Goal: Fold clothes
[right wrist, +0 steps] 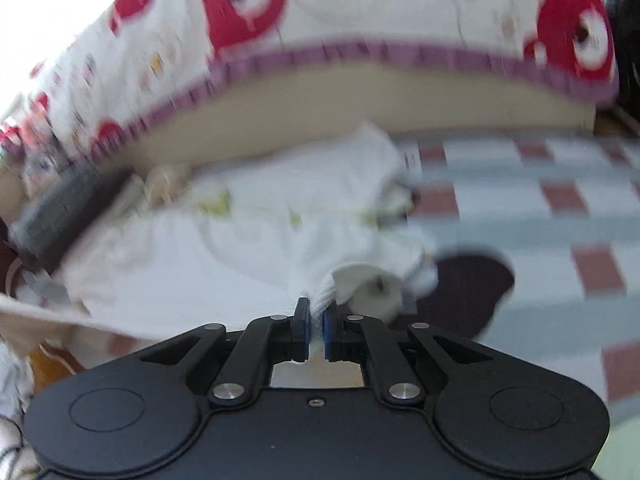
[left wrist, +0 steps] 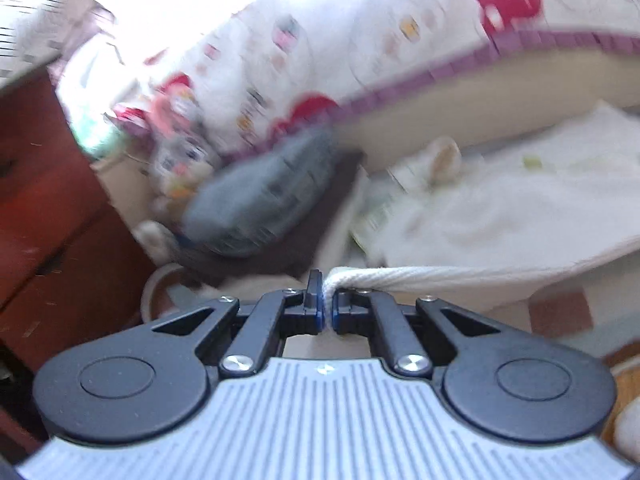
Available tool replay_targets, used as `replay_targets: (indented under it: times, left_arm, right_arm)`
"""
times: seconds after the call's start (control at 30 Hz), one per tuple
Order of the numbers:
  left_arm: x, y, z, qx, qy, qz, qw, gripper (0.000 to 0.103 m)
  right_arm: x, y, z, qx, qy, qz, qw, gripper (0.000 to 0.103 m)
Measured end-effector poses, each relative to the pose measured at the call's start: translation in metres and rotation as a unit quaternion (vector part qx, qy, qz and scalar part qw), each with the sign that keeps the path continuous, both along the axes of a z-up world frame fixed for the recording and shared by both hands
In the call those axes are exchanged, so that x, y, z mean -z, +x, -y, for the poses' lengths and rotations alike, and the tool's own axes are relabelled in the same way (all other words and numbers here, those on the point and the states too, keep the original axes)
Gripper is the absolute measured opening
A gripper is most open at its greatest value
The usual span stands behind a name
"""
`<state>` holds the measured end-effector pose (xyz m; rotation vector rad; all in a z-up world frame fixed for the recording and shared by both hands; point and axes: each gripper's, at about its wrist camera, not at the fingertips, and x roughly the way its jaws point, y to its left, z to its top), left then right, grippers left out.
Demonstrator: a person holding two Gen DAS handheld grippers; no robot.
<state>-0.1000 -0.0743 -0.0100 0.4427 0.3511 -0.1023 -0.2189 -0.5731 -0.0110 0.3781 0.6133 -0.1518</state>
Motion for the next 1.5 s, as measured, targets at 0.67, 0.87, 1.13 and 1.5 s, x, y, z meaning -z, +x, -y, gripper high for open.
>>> replay_targets:
  times: [0.67, 0.87, 1.13, 1.5]
  left_arm:
    - [-0.018, -0.098, 0.009, -0.007, -0.008, -0.13, 0.9914, 0.004]
    - [0.012, -0.071, 0.021, 0.022, -0.011, -0.275, 0.9611, 0.012]
    - [-0.038, -0.053, 0.053, 0.055, -0.004, -0.283, 0.9575, 0.051]
    - [-0.19, 0.01, 0.119, 0.148, 0.049, -0.264, 0.9517, 0.07]
  right_arm:
    - [0.007, -0.051, 0.007, -0.012, -0.102, -0.042, 0.994, 0.003]
    - [0.054, -0.043, 0.019, -0.012, -0.057, -0.098, 0.993, 0.003]
    - [0.051, -0.043, 0.02, -0.034, -0.047, -0.077, 0.995, 0.004]
    - [0.005, -0.041, 0.07, -0.01, 0.088, -0.009, 0.996, 0.044]
